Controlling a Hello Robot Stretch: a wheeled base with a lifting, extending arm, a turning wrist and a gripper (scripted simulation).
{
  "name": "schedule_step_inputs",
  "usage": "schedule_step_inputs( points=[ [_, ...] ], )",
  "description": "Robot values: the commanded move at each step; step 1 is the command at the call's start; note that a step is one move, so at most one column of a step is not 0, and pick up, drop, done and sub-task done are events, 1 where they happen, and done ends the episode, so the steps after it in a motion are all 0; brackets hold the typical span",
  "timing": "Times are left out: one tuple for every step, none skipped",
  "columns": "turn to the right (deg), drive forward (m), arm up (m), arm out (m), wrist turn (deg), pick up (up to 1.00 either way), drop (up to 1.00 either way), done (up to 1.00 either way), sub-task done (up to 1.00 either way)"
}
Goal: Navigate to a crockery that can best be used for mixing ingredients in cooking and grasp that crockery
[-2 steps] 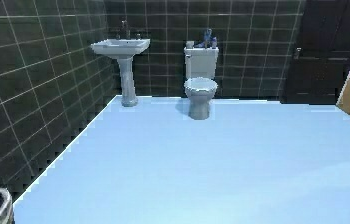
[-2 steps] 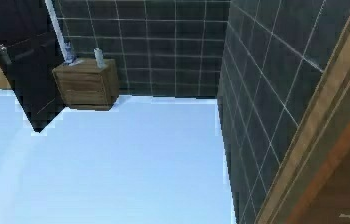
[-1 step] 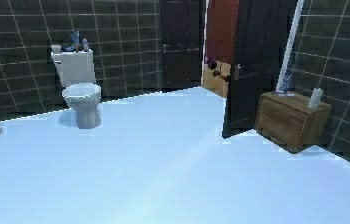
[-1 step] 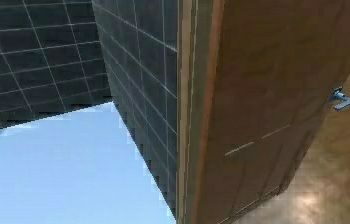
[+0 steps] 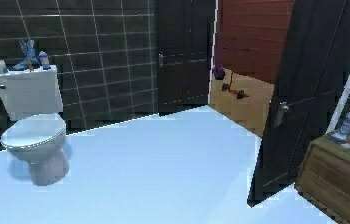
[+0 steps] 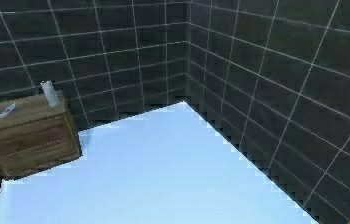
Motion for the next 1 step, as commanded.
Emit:
schedule_step_inputs(
  points=[
    [0.0,1.00,0.00,0.00,0.0,0.00,0.00,0.00,0.00]
  ],
)
